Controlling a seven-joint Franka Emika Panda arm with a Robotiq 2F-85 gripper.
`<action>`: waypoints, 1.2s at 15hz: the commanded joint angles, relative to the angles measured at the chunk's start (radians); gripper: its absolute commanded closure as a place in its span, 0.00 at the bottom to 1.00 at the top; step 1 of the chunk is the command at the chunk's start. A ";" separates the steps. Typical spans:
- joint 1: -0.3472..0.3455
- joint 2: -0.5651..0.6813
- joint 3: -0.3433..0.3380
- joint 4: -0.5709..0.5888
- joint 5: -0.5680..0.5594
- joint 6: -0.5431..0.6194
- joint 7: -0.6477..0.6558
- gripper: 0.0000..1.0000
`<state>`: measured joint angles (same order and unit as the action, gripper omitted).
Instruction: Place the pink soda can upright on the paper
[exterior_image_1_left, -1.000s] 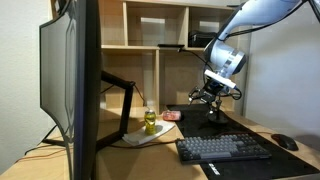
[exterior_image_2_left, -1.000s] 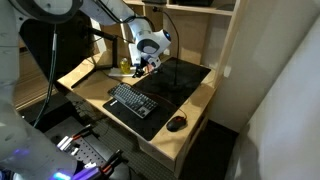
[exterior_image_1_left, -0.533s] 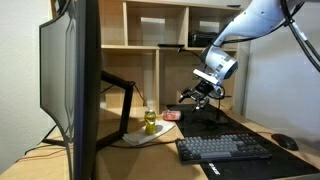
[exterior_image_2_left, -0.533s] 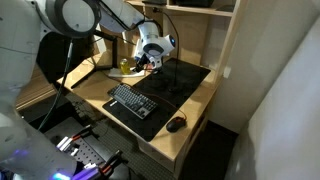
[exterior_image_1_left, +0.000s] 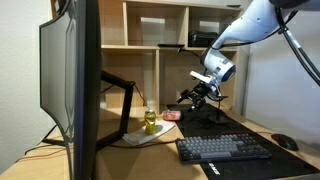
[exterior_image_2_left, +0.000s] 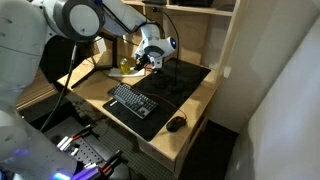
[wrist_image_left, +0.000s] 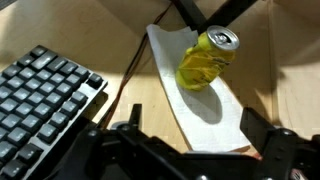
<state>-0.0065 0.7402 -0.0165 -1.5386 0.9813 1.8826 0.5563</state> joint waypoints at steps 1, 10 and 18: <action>-0.015 0.105 0.010 0.119 0.108 0.057 0.128 0.00; -0.006 0.176 -0.001 0.168 0.215 0.215 0.251 0.00; -0.015 0.235 0.041 0.206 0.411 0.408 0.335 0.00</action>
<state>-0.0173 0.9487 0.0030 -1.3602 1.3612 2.2473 0.8644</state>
